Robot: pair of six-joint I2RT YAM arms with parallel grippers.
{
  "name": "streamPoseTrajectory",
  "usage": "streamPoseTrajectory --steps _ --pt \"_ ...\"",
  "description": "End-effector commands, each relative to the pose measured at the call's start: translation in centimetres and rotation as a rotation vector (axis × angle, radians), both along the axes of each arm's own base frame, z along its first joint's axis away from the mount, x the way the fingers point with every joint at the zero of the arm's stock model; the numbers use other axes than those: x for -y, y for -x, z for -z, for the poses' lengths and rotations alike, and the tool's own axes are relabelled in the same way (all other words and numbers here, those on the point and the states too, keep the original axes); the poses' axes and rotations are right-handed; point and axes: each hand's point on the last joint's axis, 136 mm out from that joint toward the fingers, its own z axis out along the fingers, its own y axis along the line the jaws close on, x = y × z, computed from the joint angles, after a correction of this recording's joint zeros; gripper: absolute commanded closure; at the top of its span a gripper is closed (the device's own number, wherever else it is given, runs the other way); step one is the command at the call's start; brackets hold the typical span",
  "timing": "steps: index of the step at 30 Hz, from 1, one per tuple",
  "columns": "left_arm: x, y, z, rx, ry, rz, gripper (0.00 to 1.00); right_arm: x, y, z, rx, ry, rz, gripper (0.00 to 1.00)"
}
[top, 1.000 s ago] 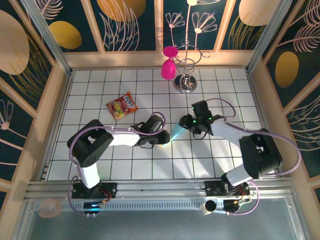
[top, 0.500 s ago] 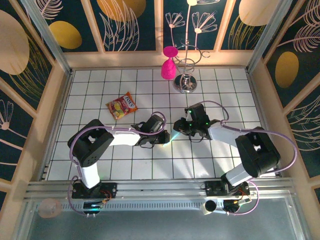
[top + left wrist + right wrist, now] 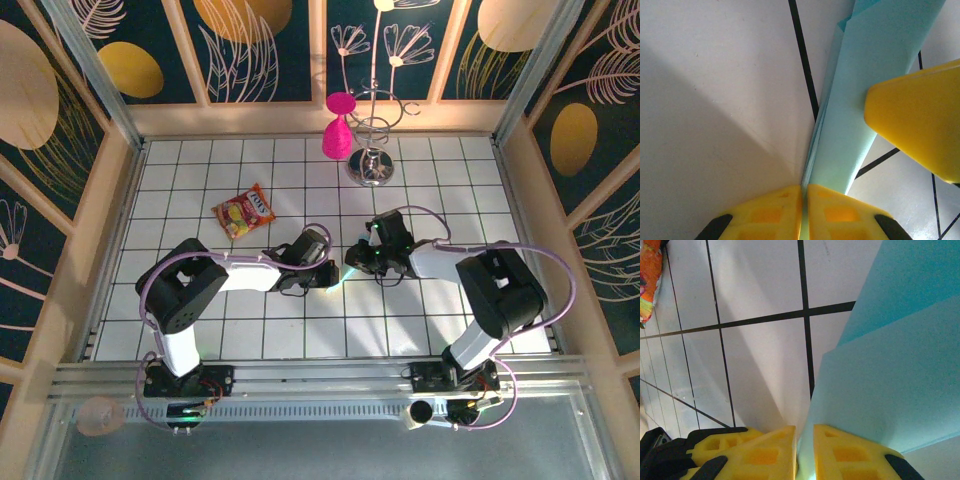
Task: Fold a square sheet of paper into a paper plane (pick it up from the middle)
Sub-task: Fold the wing for the fifth time at the center of the table.
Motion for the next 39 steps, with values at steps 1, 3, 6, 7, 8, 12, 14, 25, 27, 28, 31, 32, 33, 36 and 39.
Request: streamPoseTrajectory --steps 1,3,6,7,8,12,14,25,27,28,31,32,33,36,39 --pt "-2.4 0.9 4.0 -0.051 -0.129 -0.026 0.88 -0.1 -0.1 0.6 -0.01 -0.002 -0.003 0.83" --pt "-2.4 0.9 4.0 -0.051 -0.13 -0.026 0.88 0.0 -0.1 0.9 -0.02 0.01 0.0 0.83" --pt "-2.4 0.9 4.0 -0.05 -0.13 -0.026 0.89 0.2 0.0 1.4 -0.031 0.022 0.003 0.83" --pt "-2.4 0.9 4.0 -0.052 -0.13 -0.027 0.89 0.2 0.0 1.6 -0.036 0.028 0.005 0.83" --pt "-2.4 0.9 4.0 -0.052 -0.131 -0.027 0.89 0.3 0.0 1.6 -0.037 0.031 0.007 0.83" --pt "-2.5 0.9 4.0 -0.052 -0.133 -0.028 0.9 0.5 0.0 1.9 -0.043 0.044 0.015 0.84" --pt "-2.6 0.9 4.0 -0.052 -0.135 -0.03 0.9 0.7 0.0 2.2 -0.048 0.055 0.019 0.84" --pt "-2.5 0.4 2.4 -0.024 -0.12 -0.038 0.9 2.0 1.3 5.2 -0.135 0.135 0.023 0.85" --pt "-2.3 -0.1 0.9 0.004 -0.094 -0.048 0.89 2.2 1.6 5.6 -0.15 0.15 0.018 0.86" --pt "-2.3 -0.3 0.2 0.016 -0.082 -0.054 0.89 2.3 1.7 5.7 -0.154 0.155 0.015 0.86" --pt "-2.4 -1.4 -2.6 0.078 -0.042 -0.083 0.86 2.3 1.8 5.9 -0.159 0.169 -0.006 0.87" --pt "-2.4 -1.9 -3.9 0.105 -0.02 -0.092 0.85 2.2 1.7 5.8 -0.158 0.169 -0.016 0.88" --pt "-2.4 -2.2 -4.8 0.125 -0.002 -0.098 0.85 2.0 1.6 5.7 -0.156 0.167 -0.025 0.88" --pt "-1.6 -2.3 -6.8 0.152 0.069 -0.079 0.84 1.7 1.3 5.6 -0.15 0.167 -0.049 0.89" --pt "0.3 -1.6 -7.3 0.132 0.153 -0.001 0.85 1.4 1.2 5.5 -0.151 0.164 -0.062 0.91"
